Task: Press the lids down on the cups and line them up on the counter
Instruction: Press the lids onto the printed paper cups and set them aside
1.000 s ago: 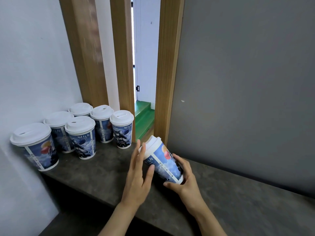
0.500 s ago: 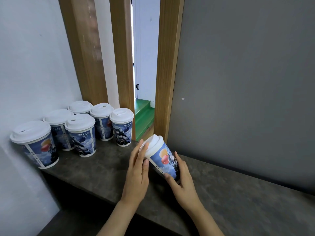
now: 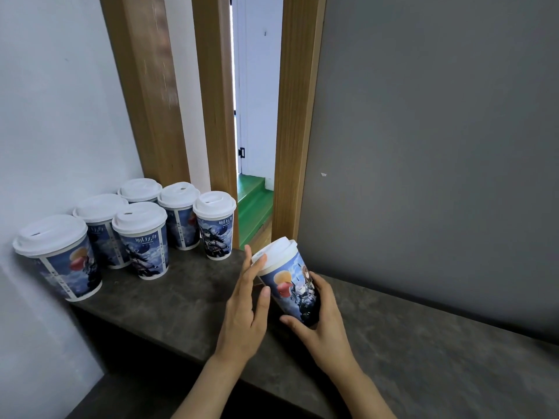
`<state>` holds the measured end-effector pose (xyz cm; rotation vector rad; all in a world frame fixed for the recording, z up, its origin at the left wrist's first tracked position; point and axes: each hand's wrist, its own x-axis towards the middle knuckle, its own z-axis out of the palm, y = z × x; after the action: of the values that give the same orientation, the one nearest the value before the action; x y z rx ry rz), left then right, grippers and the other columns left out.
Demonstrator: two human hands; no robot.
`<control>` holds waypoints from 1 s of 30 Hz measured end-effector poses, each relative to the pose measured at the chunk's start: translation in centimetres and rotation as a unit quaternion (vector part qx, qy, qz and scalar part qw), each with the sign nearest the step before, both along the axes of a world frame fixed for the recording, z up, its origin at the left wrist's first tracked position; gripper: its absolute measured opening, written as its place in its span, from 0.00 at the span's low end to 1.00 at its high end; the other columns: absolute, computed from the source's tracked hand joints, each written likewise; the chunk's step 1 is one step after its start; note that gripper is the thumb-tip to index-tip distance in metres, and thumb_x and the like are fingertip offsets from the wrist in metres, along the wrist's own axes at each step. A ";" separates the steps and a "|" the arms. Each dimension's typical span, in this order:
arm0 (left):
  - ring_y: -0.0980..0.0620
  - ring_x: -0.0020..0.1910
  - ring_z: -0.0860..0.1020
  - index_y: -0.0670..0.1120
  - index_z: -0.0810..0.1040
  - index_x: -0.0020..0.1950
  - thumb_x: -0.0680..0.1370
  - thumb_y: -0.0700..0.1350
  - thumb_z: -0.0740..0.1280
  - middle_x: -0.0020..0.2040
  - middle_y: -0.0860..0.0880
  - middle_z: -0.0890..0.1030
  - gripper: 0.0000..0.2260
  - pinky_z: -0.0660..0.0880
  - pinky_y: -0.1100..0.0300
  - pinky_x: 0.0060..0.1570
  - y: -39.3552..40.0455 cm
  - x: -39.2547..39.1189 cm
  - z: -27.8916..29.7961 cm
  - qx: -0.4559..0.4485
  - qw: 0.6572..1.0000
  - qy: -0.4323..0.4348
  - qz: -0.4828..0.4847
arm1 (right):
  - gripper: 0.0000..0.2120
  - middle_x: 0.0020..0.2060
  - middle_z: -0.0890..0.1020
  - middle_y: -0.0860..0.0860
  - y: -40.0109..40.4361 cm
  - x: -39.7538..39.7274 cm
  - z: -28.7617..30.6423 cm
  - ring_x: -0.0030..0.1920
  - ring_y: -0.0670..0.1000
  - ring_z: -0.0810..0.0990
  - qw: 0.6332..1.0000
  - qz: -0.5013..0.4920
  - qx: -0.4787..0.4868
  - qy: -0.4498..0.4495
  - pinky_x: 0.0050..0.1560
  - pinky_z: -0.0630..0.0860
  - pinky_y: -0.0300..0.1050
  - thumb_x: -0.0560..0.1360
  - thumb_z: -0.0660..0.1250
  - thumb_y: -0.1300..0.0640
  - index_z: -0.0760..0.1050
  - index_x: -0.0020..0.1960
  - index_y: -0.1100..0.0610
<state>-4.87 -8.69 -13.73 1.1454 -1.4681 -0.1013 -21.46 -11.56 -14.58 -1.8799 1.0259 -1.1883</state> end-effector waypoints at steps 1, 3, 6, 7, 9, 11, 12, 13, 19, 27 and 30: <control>0.53 0.77 0.59 0.55 0.61 0.76 0.82 0.49 0.56 0.80 0.51 0.55 0.21 0.62 0.64 0.71 0.0 0.0 -0.1 0.002 1.000 0.014 -0.003 | 0.36 0.67 0.72 0.41 0.1 0.0 0.0 0.67 0.41 0.73 1.000 0.006 0.005 0.000 0.65 0.75 0.43 0.71 0.77 0.46 0.63 0.73 0.44; 0.52 0.77 0.61 0.57 0.61 0.75 0.82 0.50 0.57 0.80 0.53 0.54 0.20 0.66 0.55 0.71 -0.1 0.2 -0.3 0.008 0.999 0.038 -0.003 | 0.31 0.67 0.72 0.38 0.3 0.1 0.0 0.67 0.43 0.74 1.000 0.011 0.011 0.014 0.63 0.77 0.50 0.75 0.68 0.40 0.61 0.74 0.42; 0.52 0.76 0.62 0.59 0.61 0.73 0.81 0.49 0.56 0.80 0.53 0.54 0.20 0.68 0.48 0.70 -0.3 0.3 -0.6 0.011 0.998 0.058 -0.002 | 0.25 0.64 0.72 0.31 0.5 0.1 0.3 0.65 0.43 0.76 0.999 0.016 0.024 0.014 0.56 0.81 0.54 0.77 0.64 0.41 0.61 0.71 0.35; 0.52 0.76 0.61 0.60 0.61 0.73 0.80 0.48 0.55 0.80 0.53 0.54 0.21 0.67 0.47 0.70 -0.4 0.3 -0.7 0.010 0.998 0.064 -0.006 | 0.26 0.64 0.71 0.30 0.5 0.1 0.4 0.65 0.42 0.75 1.000 0.015 0.021 0.012 0.59 0.80 0.52 0.77 0.67 0.44 0.61 0.71 0.36; 0.50 0.77 0.60 0.60 0.60 0.73 0.79 0.45 0.55 0.80 0.51 0.54 0.23 0.65 0.45 0.71 -0.5 0.3 -0.8 0.009 0.997 0.072 -0.016 | 0.31 0.64 0.70 0.30 0.7 0.1 0.5 0.67 0.41 0.72 1.000 0.009 0.007 0.008 0.64 0.75 0.43 0.74 0.71 0.46 0.61 0.72 0.40; 0.48 0.78 0.58 0.55 0.60 0.74 0.78 0.43 0.55 0.80 0.50 0.54 0.24 0.64 0.41 0.72 -0.6 0.3 -0.9 0.011 0.997 0.065 -0.031 | 0.36 0.64 0.69 0.34 0.7 0.0 0.4 0.67 0.40 0.70 1.000 0.005 0.006 0.002 0.65 0.70 0.34 0.71 0.73 0.44 0.61 0.74 0.45; 0.48 0.78 0.58 0.52 0.60 0.75 0.78 0.42 0.55 0.80 0.50 0.54 0.25 0.64 0.41 0.71 -0.6 0.4 -0.9 0.012 0.998 0.057 -0.036 | 0.39 0.63 0.69 0.36 0.6 0.0 0.4 0.67 0.38 0.70 1.000 0.001 0.012 -0.001 0.63 0.70 0.31 0.70 0.74 0.43 0.60 0.76 0.47; 0.48 0.78 0.59 0.49 0.60 0.76 0.77 0.42 0.55 0.80 0.51 0.55 0.25 0.64 0.41 0.71 -0.6 0.4 -0.9 0.012 0.998 0.048 -0.036 | 0.42 0.63 0.69 0.38 0.5 0.0 0.4 0.65 0.36 0.70 1.000 -0.003 0.023 -0.006 0.61 0.71 0.29 0.69 0.76 0.44 0.60 0.77 0.48; 0.49 0.77 0.60 0.49 0.57 0.78 0.78 0.43 0.57 0.79 0.51 0.59 0.28 0.64 0.44 0.71 -0.2 0.4 -0.3 0.009 1.000 -0.012 -0.016 | 0.35 0.59 0.75 0.44 0.0 -0.2 0.1 0.59 0.39 0.76 0.997 -0.021 0.066 -0.039 0.59 0.78 0.43 0.63 0.83 0.53 0.71 0.64 0.43; 0.48 0.77 0.59 0.49 0.57 0.79 0.79 0.45 0.58 0.79 0.49 0.59 0.28 0.56 0.60 0.74 -0.1 0.3 -0.2 0.005 0.997 -0.074 -0.007 | 0.37 0.57 0.77 0.31 -0.1 -0.3 -0.2 0.59 0.38 0.78 0.998 -0.016 0.052 -0.029 0.57 0.76 0.33 0.61 0.82 0.47 0.64 0.63 0.41; 0.48 0.77 0.61 0.48 0.59 0.78 0.78 0.44 0.59 0.78 0.49 0.60 0.27 0.59 0.58 0.73 -0.2 0.3 -0.2 -0.003 0.998 -0.054 -0.019 | 0.44 0.66 0.71 0.33 0.1 -0.1 0.0 0.67 0.35 0.71 1.000 -0.015 0.026 0.000 0.65 0.68 0.30 0.65 0.82 0.53 0.59 0.72 0.43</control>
<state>-4.58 -8.86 -13.96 1.1342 -1.5845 -0.0617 -21.52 -11.48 -14.62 -1.8314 1.0778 -1.1674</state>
